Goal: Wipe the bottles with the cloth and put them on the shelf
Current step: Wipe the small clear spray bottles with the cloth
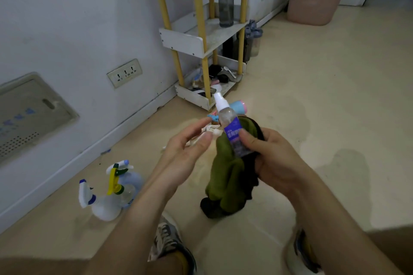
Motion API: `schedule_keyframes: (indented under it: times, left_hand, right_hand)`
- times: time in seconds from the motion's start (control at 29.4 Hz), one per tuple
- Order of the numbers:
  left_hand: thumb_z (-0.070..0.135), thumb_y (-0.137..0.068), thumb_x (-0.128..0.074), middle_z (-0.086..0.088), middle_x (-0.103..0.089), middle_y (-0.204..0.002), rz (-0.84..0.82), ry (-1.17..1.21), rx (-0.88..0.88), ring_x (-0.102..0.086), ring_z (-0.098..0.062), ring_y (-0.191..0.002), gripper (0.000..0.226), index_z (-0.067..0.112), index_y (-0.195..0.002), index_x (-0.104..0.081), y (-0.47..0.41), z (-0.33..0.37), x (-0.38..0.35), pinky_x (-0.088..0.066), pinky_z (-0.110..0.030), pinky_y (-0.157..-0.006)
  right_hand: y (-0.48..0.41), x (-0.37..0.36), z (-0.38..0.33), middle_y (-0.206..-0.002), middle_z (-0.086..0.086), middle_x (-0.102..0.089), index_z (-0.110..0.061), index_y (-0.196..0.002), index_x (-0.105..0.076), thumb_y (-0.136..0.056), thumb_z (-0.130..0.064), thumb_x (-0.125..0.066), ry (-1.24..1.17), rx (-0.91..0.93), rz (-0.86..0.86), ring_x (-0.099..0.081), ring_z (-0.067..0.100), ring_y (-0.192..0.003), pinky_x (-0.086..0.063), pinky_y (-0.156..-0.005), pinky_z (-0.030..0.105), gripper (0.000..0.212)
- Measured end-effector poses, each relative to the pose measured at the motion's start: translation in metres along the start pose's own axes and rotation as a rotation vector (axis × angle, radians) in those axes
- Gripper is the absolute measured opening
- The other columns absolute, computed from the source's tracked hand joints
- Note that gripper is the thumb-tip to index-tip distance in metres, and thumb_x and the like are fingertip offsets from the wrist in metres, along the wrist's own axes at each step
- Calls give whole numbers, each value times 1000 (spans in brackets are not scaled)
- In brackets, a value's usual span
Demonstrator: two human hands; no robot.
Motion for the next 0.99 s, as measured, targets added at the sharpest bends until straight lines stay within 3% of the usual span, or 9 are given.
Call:
schedule_keyframes:
  times: [0.14, 0.27, 0.37, 0.44, 0.58, 0.68, 0.78, 0.88, 0.99]
  left_hand:
    - [75, -79, -56, 11, -66, -125, -153, 126, 226, -57, -6, -121, 61, 34, -123, -65, 2, -33, -17, -42, -38, -108]
    - [37, -79, -66, -1, -73, -90, -159, 263, 192, -67, -13, -87, 32, 11, -97, -72, -2, -25, -16, -51, -21, -75]
    - [27, -79, -75, -5, -72, -86, -120, 285, 190, -67, -15, -81, 17, 12, -87, -71, -5, -21, -4, -52, -25, -72]
    - [15, -86, -66, -4, -71, -80, -69, 317, 229, -66, -15, -77, 14, 17, -75, -74, -5, -17, -2, -51, -28, -69]
    - [-6, -67, -38, -21, -65, -102, -18, 670, 298, -62, -27, -85, 48, -6, -107, -64, -5, -4, -3, -54, -31, -63]
    - [-17, -69, -37, -23, -70, -104, -89, 844, 216, -72, -25, -77, 54, -8, -115, -63, -2, 18, -11, -60, -29, -60]
    - [-13, -84, -51, -17, -73, -98, 66, 761, 103, -73, -22, -79, 34, -2, -111, -68, -1, 22, -4, -61, -28, -64]
    - [3, -82, -71, -9, -73, -87, 307, 287, -37, -69, -18, -73, 14, 8, -94, -71, 0, 27, 22, -60, -28, -63]
    - [32, -80, -74, -4, -72, -96, 339, 170, -8, -69, -12, -82, 27, 14, -100, -68, 3, 19, 18, -58, -27, -71]
  right_hand:
    - [1, -2, -15, -100, 18, -73, 1, -112, -67, -82, -21, -62, -82, 21, -104, -72, 25, -88, -59, -72, 32, 37]
    - [1, 6, -29, -100, 20, -73, -1, -99, -74, -72, -22, -71, 29, 22, -114, -73, 27, -90, -59, -75, 33, 34]
    - [1, 11, -34, -106, 15, -74, -4, -111, -69, -80, -13, -71, 350, 20, -88, -71, 30, -100, -57, -86, 39, 33]
    - [1, 13, -37, -103, 5, -75, -13, -111, -70, -84, -8, -73, 582, 88, 7, -71, 24, -100, -56, -82, 34, 27]
    - [7, 11, -36, -108, -7, -68, -23, -119, -63, -85, -9, -74, 882, 312, 255, -64, 11, -99, -51, -83, 23, 38]
    - [14, -1, -26, -103, -5, -66, -29, -112, -59, -88, -6, -69, 856, 446, 318, -61, -2, -87, -48, -73, 10, 35]
    - [14, -13, -14, -97, -8, -67, -26, -113, -61, -92, -11, -66, 743, 449, 292, -63, 3, -89, -53, -78, 25, 26]
    - [14, -28, -1, -104, -6, -69, -24, -119, -62, -95, -15, -62, 646, 386, 189, -65, 15, -101, -56, -87, 43, 26]
    - [23, -46, 0, -101, 1, -70, -30, -112, -62, -94, -15, -55, 649, 442, 151, -66, 15, -94, -57, -83, 41, 24]
Point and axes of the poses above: each hand's wrist, its own y-axis away from the middle knuckle, its own x-axis out of the back of the hand, z = x × y, the point moved 8 cm from there along -y, towards the middle knuckle
